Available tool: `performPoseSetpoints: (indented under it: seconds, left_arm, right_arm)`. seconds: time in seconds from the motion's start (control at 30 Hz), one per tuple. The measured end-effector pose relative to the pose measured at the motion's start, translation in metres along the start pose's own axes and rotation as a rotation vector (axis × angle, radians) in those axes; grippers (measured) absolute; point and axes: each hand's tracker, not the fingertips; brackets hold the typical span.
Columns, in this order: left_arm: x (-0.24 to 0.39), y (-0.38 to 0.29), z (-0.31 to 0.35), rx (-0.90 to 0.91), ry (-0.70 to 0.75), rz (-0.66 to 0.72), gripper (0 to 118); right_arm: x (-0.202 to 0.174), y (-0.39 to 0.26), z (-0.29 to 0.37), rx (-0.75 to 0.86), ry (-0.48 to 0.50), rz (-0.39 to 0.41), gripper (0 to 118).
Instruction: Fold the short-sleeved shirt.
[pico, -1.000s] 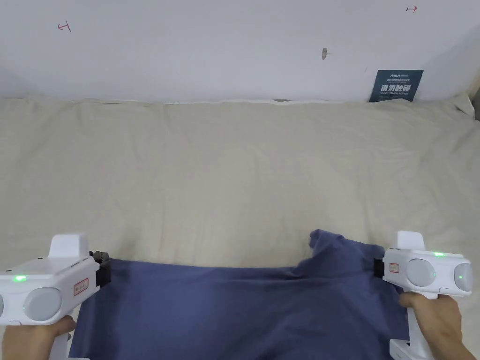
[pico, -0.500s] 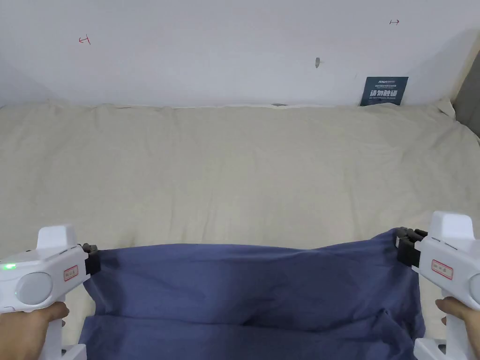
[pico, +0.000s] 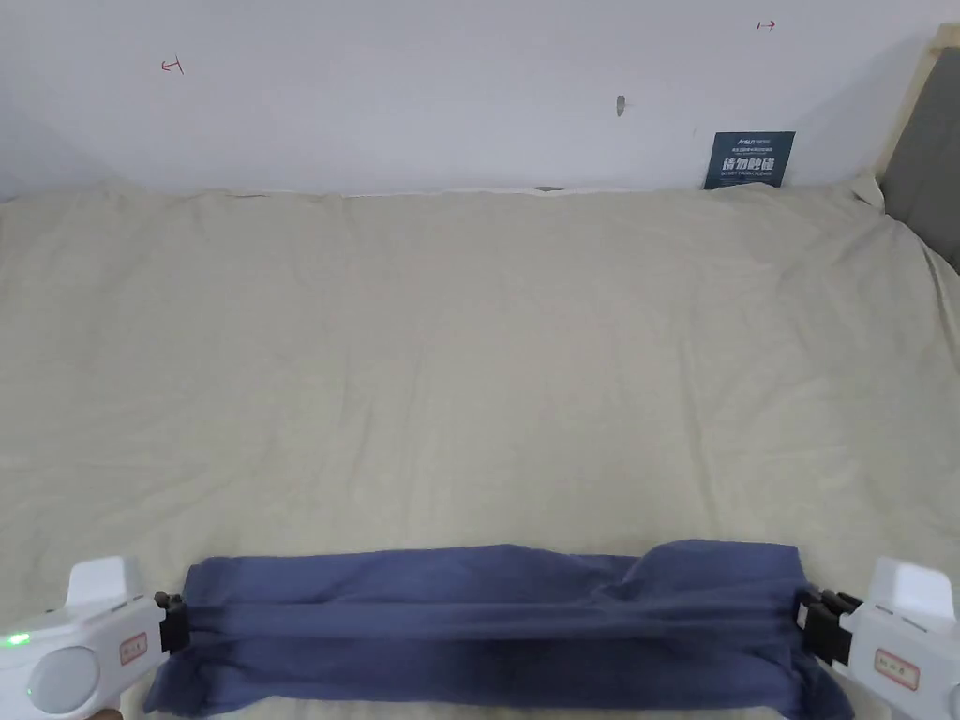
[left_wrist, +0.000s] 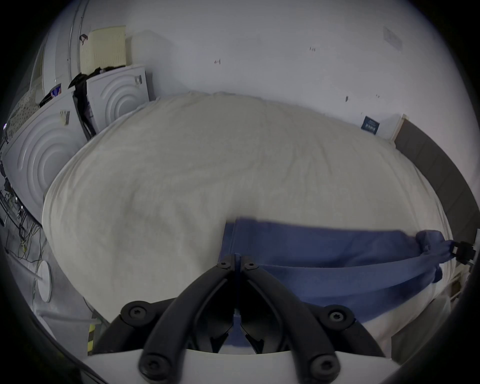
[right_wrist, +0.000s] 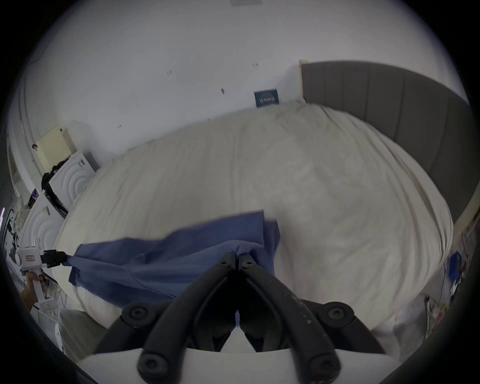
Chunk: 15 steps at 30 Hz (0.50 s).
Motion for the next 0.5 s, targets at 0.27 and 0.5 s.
performPoseSetpoints:
  seconds: [0.27, 0.5]
  left_arm:
    - [-0.009, -0.026, -0.029, -0.078, 0.023, 0.026, 22]
    - [0.004, 0.013, 0.016, 0.12, -0.044, 0.051, 118]
  right_arm:
    - [0.015, -0.022, -0.03, -0.093, -0.061, -0.063, 7]
    - [-0.018, 0.026, 0.016, 0.129, -0.088, 0.002, 101]
